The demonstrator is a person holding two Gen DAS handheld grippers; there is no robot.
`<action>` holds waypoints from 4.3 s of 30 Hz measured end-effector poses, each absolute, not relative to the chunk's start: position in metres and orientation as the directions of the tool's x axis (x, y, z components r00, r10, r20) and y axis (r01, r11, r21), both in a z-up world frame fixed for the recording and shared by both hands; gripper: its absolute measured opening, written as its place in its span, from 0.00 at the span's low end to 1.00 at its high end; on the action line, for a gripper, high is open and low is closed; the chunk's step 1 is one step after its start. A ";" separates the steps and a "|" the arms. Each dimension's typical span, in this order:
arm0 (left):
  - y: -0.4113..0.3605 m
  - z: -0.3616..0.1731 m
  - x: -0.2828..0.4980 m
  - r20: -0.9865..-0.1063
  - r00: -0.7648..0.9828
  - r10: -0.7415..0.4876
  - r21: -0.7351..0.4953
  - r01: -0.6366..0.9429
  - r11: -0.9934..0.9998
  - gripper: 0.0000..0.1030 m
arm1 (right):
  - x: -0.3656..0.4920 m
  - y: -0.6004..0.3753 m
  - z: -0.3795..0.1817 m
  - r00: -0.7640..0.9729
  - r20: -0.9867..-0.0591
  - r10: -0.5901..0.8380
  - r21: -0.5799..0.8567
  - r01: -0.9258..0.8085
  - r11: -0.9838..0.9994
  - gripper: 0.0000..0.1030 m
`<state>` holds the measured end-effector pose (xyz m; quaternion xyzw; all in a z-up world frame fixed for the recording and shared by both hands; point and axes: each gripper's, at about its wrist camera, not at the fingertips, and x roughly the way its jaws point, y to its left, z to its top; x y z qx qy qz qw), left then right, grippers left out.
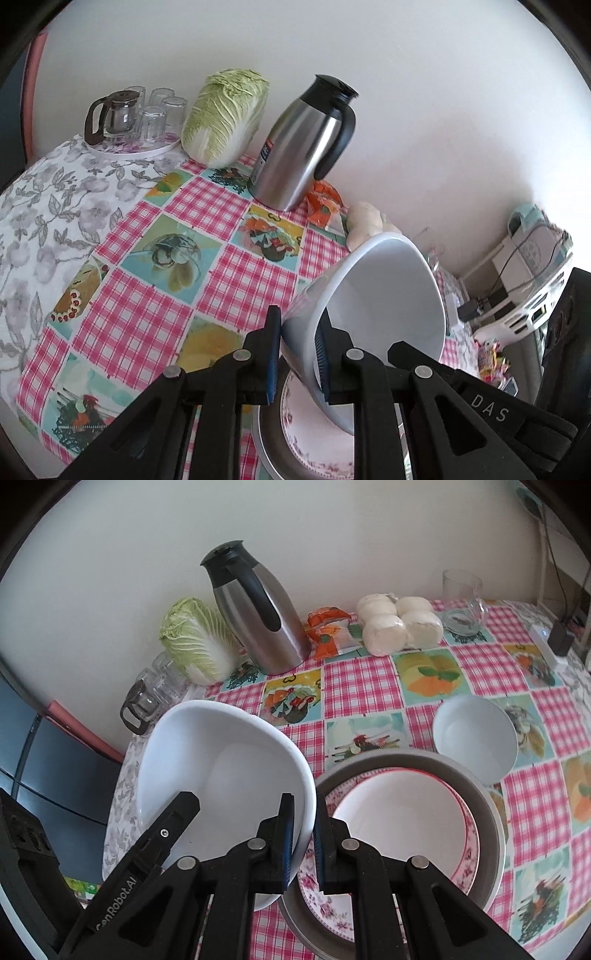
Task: Organize plates and bowls
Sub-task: 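Lift the white square bowl with the right gripper and carry it over the stack, then lower the white square bowl toward the red-rimmed bowl with the right gripper, then open the right gripper and release the white square bowl into the red-rimmed bowl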
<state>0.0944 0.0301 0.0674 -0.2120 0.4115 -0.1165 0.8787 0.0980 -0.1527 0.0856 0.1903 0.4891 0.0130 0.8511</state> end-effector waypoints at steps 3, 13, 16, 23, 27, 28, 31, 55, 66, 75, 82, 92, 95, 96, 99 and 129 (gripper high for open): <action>0.022 0.068 0.091 -0.680 0.628 -0.378 -0.449 0.051 0.892 0.18 | 0.092 -0.160 0.083 0.529 -0.821 0.215 0.351 0.170 0.921 0.10; -0.006 0.068 0.090 -0.698 0.603 -0.386 -0.417 0.096 0.904 0.18 | 0.081 -0.188 0.073 0.551 -0.801 0.234 0.402 0.205 0.893 0.12; -0.019 0.071 0.087 -0.697 0.601 -0.392 -0.405 0.122 0.906 0.18 | 0.077 -0.199 0.073 0.568 -0.787 0.239 0.421 0.212 0.882 0.12; -0.046 0.073 0.084 -0.701 0.587 -0.405 -0.384 0.169 0.908 0.19 | 0.070 -0.225 0.078 0.601 -0.766 0.227 0.441 0.234 0.867 0.14; -0.054 0.073 0.082 -0.700 0.579 -0.418 -0.390 0.181 0.903 0.19 | 0.065 -0.237 0.079 0.604 -0.764 0.227 0.450 0.247 0.858 0.14; -0.055 0.073 0.081 -0.699 0.576 -0.424 -0.395 0.184 0.900 0.19 | 0.065 -0.240 0.079 0.605 -0.762 0.229 0.454 0.249 0.855 0.14; -0.061 0.072 0.080 -0.700 0.564 -0.438 -0.405 0.191 0.894 0.19 | 0.061 -0.248 0.081 0.611 -0.759 0.226 0.458 0.254 0.852 0.14; -0.069 0.052 0.084 -0.770 0.479 -0.421 -0.407 0.139 0.903 0.19 | 0.057 -0.259 0.064 0.550 -0.802 0.233 0.438 0.275 0.856 0.14; -0.065 0.041 0.090 -0.798 0.440 -0.412 -0.407 0.110 0.907 0.19 | 0.062 -0.250 0.055 0.510 -0.826 0.241 0.422 0.274 0.864 0.14; -0.063 0.035 0.094 -0.815 0.422 -0.398 -0.399 0.091 0.913 0.19 | 0.065 -0.249 0.049 0.487 -0.836 0.254 0.425 0.280 0.861 0.15; -0.058 0.034 0.096 -0.805 0.427 -0.412 -0.424 0.071 0.903 0.19 | 0.067 -0.249 0.044 0.477 -0.837 0.268 0.432 0.275 0.859 0.29; -0.052 0.035 0.097 -0.797 0.439 -0.414 -0.441 0.045 0.896 0.19 | 0.067 -0.250 0.047 0.485 -0.831 0.271 0.434 0.264 0.861 0.29; -0.051 0.036 0.097 -0.799 0.443 -0.408 -0.437 0.038 0.898 0.21 | 0.066 -0.251 0.047 0.486 -0.833 0.266 0.433 0.271 0.860 0.29; -0.050 0.036 0.097 -0.800 0.443 -0.405 -0.435 0.035 0.900 0.21 | 0.066 -0.252 0.046 0.484 -0.834 0.264 0.431 0.274 0.860 0.29; -0.049 0.036 0.097 -0.800 0.446 -0.402 -0.435 0.031 0.900 0.21 | 0.067 -0.255 0.044 0.480 -0.841 0.252 0.423 0.291 0.858 0.31; -0.027 0.044 0.098 -0.815 0.534 -0.226 -0.315 -0.081 0.946 0.87 | 0.064 -0.255 0.057 0.526 -0.835 0.160 0.344 0.273 0.898 0.84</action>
